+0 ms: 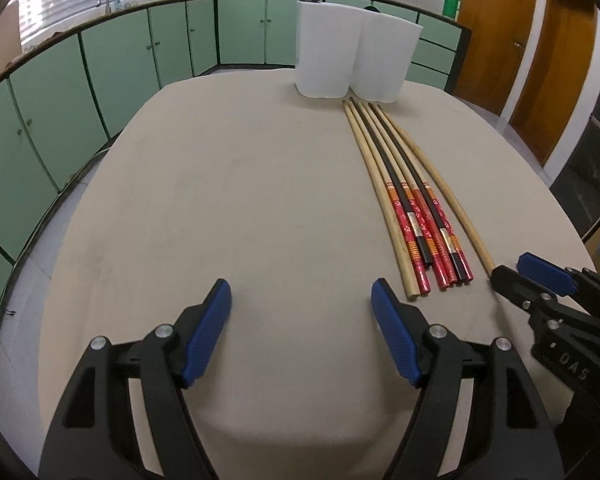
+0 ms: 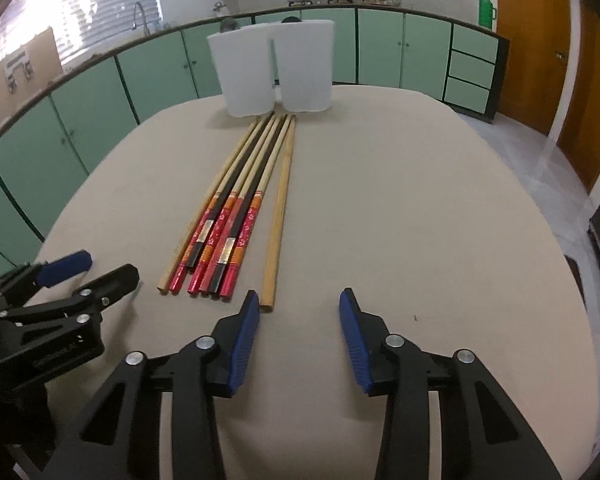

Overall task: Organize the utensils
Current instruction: 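Grasp a plain wooden chopstick with the right gripper while the left grasps another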

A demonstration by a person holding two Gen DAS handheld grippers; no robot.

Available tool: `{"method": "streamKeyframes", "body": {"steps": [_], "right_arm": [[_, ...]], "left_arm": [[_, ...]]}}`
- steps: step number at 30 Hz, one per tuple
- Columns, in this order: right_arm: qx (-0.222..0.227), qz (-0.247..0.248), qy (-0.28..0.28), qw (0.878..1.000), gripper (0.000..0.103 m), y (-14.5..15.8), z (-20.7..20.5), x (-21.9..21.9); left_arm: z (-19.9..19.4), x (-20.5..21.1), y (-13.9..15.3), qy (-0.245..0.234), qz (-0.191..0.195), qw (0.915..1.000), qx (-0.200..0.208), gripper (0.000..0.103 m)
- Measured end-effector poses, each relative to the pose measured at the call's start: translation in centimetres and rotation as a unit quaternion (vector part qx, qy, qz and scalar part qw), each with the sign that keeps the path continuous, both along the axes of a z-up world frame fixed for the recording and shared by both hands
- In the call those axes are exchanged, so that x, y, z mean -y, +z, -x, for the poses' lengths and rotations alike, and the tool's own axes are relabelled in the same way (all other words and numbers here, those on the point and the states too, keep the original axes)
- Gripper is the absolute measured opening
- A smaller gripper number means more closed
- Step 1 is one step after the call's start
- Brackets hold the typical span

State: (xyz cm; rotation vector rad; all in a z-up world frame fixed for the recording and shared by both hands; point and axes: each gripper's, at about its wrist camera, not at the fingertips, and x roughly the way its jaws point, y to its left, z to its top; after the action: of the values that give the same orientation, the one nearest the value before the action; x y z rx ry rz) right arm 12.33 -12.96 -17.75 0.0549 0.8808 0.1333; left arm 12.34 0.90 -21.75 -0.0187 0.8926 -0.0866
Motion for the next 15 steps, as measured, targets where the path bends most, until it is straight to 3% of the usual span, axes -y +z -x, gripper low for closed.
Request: {"method": "streamKeyframes", "body": {"steps": [6, 10, 15], "right_arm": [[-0.001, -0.005, 0.026, 1.0, 0.036, -0.1, -0.3, -1.1], [-0.009, -0.015, 0.036, 0.999, 0.008, -0.3, -0.9, -1.4], [-0.006, -0.021, 0.029, 0.999, 0.007, -0.2, -0.6, -0.8]], "left_arm": [[0.4, 0.4, 0.4, -0.006, -0.004, 0.9999, 0.014, 0.071], [0.6, 0.8, 0.5, -0.016, 0.004, 0.9997, 0.015, 0.071], [0.5, 1.8, 0.6, -0.03, 0.01, 0.9993, 0.017, 0.072]]}}
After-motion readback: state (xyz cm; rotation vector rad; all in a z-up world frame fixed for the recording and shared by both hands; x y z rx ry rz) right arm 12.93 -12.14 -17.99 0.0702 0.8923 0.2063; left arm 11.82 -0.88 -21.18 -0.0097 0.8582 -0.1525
